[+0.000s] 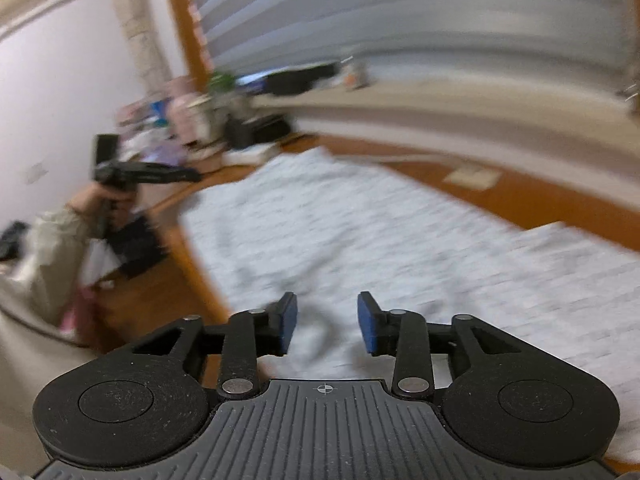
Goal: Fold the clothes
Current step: 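Open both grippers and release the garment onto the desk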
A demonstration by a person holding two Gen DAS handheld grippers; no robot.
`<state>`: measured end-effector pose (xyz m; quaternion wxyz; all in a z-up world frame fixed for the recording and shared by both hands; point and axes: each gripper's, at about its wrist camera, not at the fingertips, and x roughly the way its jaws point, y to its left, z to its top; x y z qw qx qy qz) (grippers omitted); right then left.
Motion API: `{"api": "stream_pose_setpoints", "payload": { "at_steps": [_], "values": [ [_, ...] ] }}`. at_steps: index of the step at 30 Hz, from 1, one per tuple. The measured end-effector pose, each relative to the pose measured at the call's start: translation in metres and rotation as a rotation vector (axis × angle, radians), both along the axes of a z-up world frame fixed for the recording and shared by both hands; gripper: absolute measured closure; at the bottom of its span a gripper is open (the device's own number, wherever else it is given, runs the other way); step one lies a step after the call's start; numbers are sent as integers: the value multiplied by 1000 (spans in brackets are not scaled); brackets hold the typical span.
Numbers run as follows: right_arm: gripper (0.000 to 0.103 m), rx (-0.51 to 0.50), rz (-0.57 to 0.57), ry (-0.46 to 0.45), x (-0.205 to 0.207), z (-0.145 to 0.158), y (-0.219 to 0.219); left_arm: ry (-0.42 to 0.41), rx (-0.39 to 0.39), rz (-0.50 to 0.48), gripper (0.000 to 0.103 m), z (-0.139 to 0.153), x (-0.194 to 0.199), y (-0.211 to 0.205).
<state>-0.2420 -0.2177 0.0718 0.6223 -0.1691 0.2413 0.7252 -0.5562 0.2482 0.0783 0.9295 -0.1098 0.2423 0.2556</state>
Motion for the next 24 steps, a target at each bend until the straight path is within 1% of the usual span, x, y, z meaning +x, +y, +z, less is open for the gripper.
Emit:
{"api": "stream_pose_setpoints", "payload": {
  "at_steps": [1,4,6,10,15,17,19,21,22,24],
  "values": [
    [64,10,-28,-30,7,-5,4,3,-3,-17,45,-1,12,5],
    [63,-3,-138,-98,36,-22,18,22,-18,-49,45,-3,49,17],
    [64,-12,-211,-140,56,-34,21,15,-6,-89,45,-2,73,10],
    [63,-9,-352,-175,99,-45,7,3,37,-191,42,-3,133,-18],
    [63,-8,-577,-198,163,-48,-45,28,55,-315,41,-12,211,-64],
    [61,-11,-707,-201,191,-47,-76,42,57,-338,41,-18,235,-76],
    [58,-20,-819,-160,216,-47,-113,48,50,-354,41,-23,252,-84],
    [56,-17,-912,-122,234,-49,-149,41,38,-374,41,-30,259,-88],
    [55,-18,-955,-102,241,-52,-167,41,32,-382,41,-33,262,-90],
    [49,-23,-1005,-56,251,-60,-190,42,18,-390,41,-39,267,-92]
  ]
}}
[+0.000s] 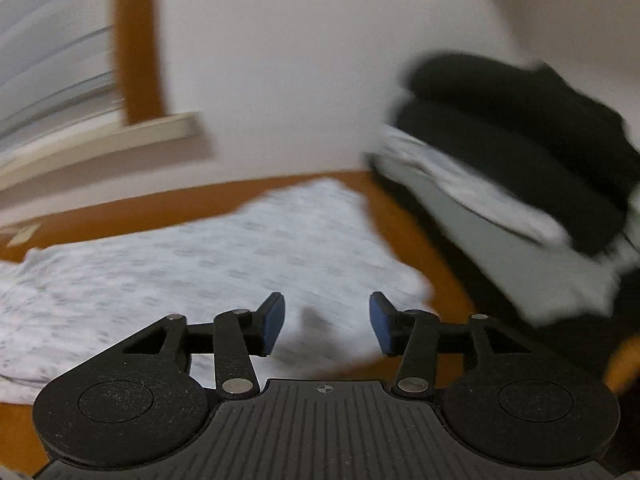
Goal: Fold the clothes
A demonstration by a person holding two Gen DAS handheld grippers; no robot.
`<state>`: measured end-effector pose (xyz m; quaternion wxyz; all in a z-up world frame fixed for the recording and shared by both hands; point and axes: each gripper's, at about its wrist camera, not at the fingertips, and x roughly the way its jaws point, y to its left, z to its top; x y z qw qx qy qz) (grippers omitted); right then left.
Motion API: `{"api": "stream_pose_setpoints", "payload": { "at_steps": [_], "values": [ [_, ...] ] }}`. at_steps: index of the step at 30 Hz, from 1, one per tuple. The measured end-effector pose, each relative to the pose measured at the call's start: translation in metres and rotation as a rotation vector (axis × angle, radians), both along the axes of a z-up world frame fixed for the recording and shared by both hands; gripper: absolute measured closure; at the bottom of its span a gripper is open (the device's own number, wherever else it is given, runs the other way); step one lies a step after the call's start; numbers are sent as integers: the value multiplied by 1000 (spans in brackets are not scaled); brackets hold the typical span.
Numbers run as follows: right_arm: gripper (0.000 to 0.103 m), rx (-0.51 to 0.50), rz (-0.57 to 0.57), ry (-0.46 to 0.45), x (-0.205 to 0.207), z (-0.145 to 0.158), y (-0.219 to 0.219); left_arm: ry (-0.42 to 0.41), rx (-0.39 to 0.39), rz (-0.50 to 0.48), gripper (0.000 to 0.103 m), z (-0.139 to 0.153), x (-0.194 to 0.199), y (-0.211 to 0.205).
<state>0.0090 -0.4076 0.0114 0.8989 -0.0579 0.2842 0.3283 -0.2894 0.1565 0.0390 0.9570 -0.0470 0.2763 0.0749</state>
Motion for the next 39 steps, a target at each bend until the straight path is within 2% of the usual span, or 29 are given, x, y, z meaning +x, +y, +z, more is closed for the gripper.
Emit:
{"api": "stream_pose_setpoints", "payload": {
  "at_steps": [3,6,8,10,11,12,14,16,18,21,24,25,26,28,30,32,35,39],
  "values": [
    [45,29,-45,56,13,-13,-15,15,-17,-6,41,-5,3,1],
    [43,52,-69,96,23,-19,-7,8,-18,-9,41,-5,1,1],
    [42,42,-65,107,28,-21,3,9,-11,-9,41,-4,1,0],
    [42,11,-57,76,30,-23,15,19,5,-9,41,-4,2,-3],
    [48,-5,-47,56,30,-23,21,26,16,-7,41,-5,2,-4],
    [68,-21,-37,36,30,-24,27,33,28,-5,41,-5,3,-6],
    [92,-32,18,22,31,-23,38,40,47,1,41,-5,4,-8],
    [93,-124,42,-66,29,-20,55,21,55,26,41,-3,5,-9],
    [93,-209,50,-205,25,-11,70,4,40,43,41,2,7,-9],
    [94,-258,34,-414,26,32,81,-14,37,59,41,12,11,-11],
    [94,-391,-11,-647,34,80,86,-29,56,51,40,25,7,-16],
    [93,-444,-52,-699,42,91,85,-38,64,45,37,29,4,-18],
    [93,-501,-101,-740,52,102,82,-44,73,43,33,31,-1,-18],
    [82,-566,-186,-676,76,109,74,-54,92,40,32,36,-10,-18],
    [44,-577,-210,-606,82,104,66,-55,86,44,32,36,-20,-11],
    [28,-569,-203,-564,78,95,60,-51,73,63,32,34,-29,1],
    [27,-509,-85,-557,44,73,71,-50,29,96,32,26,-43,25],
    [23,-360,203,-456,-14,47,112,-47,-8,115,31,17,-51,50]
  ]
}}
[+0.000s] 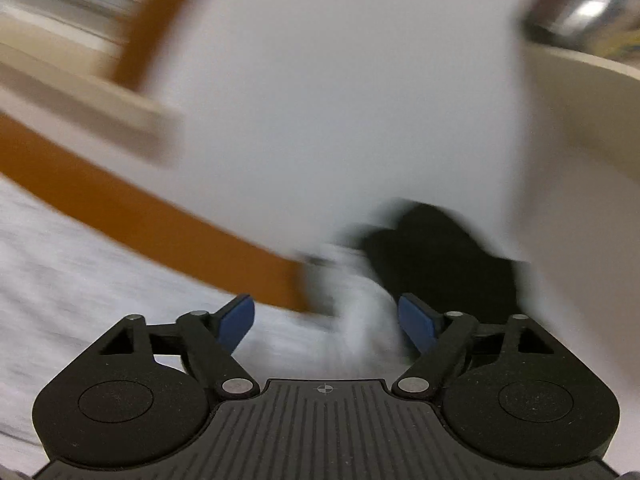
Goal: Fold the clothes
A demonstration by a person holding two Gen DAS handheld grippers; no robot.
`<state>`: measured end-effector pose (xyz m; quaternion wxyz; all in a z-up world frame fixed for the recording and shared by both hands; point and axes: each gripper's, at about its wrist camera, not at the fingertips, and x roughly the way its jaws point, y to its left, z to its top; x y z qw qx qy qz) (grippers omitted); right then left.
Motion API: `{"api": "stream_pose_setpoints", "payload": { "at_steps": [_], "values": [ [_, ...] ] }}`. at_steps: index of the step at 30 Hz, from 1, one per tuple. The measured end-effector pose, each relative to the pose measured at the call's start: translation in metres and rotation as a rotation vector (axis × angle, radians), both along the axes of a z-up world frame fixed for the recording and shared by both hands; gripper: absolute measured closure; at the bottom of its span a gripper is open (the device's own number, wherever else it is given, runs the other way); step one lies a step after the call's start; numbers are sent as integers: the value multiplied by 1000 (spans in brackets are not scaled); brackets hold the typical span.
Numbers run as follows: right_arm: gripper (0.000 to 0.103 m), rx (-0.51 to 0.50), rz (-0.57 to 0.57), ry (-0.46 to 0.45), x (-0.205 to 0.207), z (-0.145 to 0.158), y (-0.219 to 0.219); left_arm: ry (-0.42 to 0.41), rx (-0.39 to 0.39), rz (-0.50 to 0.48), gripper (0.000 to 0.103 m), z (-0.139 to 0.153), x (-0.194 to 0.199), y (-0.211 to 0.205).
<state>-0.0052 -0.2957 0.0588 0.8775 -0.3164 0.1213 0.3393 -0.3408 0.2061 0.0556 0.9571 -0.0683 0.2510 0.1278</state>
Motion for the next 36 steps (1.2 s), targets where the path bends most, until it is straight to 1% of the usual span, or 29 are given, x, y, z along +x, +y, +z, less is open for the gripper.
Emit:
{"api": "stream_pose_setpoints", "payload": {
  "at_steps": [4,8,9,10,12,14,15,16,17,18,19,21,22,23,24,27,28,29,31,33,35,36],
  "values": [
    [23,26,255,149,-52,-15,63,-11,-71,4,31,-9,10,24],
    [23,45,484,250,-103,-13,130,-1,-149,-35,36,-15,36,43],
    [23,45,527,265,-113,-12,145,3,-163,-46,37,-16,42,47],
    [23,39,565,282,-124,-11,160,4,-179,-60,40,-17,47,50],
    [23,24,638,315,-144,-13,188,1,-212,-82,41,-19,55,56],
    [23,5,696,339,-172,-12,210,-18,-248,-96,42,-23,56,60],
    [23,-5,723,349,-184,-13,219,-33,-280,-112,42,-25,54,63],
    [23,-17,751,360,-194,-16,228,-29,-301,-117,45,-27,54,66],
    [23,-30,777,365,-205,-16,237,-18,-305,-111,48,-29,55,67],
    [25,-41,801,367,-215,-17,246,-7,-307,-104,49,-30,56,68],
    [28,-57,833,368,-224,-17,254,4,-309,-97,55,-32,57,69],
    [41,-92,902,367,-239,-16,267,14,-319,-99,60,-34,59,71],
    [43,-108,920,372,-244,-15,274,14,-330,-104,68,-35,61,73],
    [49,-124,930,382,-249,-15,283,15,-340,-108,73,-37,62,74],
    [53,-140,940,392,-253,-15,292,15,-351,-113,75,-38,63,75],
    [54,-189,967,418,-266,-17,318,4,-388,-109,82,-40,63,81],
    [54,-208,975,424,-267,-20,324,-8,-393,-112,92,-40,62,82],
    [54,-223,981,432,-269,-23,330,-21,-393,-112,95,-39,62,81],
    [51,-237,978,441,-270,-29,339,-50,-382,-112,98,-36,58,80],
    [42,-217,964,464,-266,-32,344,-80,-358,-95,99,-31,53,79],
    [43,-188,962,502,-260,-33,346,-135,-366,-64,99,-24,40,85],
    [53,-174,974,516,-258,-33,345,-156,-373,-58,99,-22,34,88]
  ]
}}
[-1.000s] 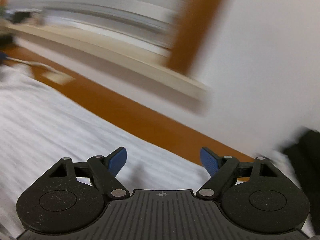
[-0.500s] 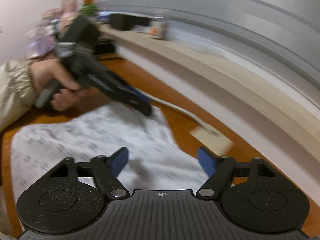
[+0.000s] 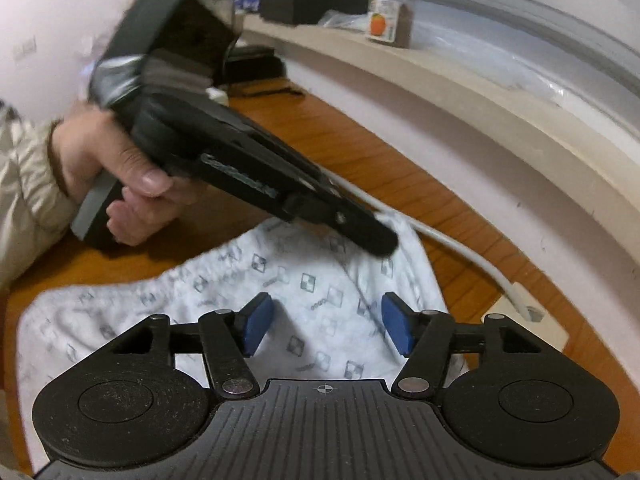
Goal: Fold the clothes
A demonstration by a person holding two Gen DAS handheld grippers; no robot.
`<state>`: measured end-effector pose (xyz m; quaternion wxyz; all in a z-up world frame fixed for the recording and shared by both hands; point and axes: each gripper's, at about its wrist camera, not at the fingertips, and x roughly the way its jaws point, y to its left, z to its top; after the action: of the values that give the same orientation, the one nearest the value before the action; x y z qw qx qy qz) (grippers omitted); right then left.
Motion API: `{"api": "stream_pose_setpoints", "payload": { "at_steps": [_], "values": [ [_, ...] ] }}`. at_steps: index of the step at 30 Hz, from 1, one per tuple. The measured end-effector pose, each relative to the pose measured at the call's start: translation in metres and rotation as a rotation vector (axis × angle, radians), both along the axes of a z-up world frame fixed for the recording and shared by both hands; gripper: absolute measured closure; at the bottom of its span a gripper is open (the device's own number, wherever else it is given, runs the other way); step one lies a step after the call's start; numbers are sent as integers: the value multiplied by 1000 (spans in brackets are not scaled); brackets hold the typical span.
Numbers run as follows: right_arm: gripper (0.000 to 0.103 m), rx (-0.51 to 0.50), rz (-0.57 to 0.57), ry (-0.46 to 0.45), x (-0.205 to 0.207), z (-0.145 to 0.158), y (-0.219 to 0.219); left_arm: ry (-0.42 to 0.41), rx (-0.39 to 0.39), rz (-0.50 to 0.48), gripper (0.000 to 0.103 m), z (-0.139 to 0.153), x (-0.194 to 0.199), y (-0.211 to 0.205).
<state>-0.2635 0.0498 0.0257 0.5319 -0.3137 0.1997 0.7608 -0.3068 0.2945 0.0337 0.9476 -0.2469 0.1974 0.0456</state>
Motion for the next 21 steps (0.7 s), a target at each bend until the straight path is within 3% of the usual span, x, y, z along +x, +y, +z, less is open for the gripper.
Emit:
{"api": "stream_pose_setpoints", "payload": {
  "at_steps": [2,5,11,16,21],
  "values": [
    [97,46,17,15,1,5,-6,-4,-3,30,99,2,-7,6],
    [99,145,23,43,6,25,-24,19,11,57,99,2,-8,8],
    [100,270,-17,-64,15,57,-54,48,35,101,98,0,-8,12],
    [99,308,-10,-134,23,45,-45,63,33,108,96,-2,-6,15],
    [99,456,25,-138,14,38,-36,68,22,120,92,-4,-4,16]
  ]
}}
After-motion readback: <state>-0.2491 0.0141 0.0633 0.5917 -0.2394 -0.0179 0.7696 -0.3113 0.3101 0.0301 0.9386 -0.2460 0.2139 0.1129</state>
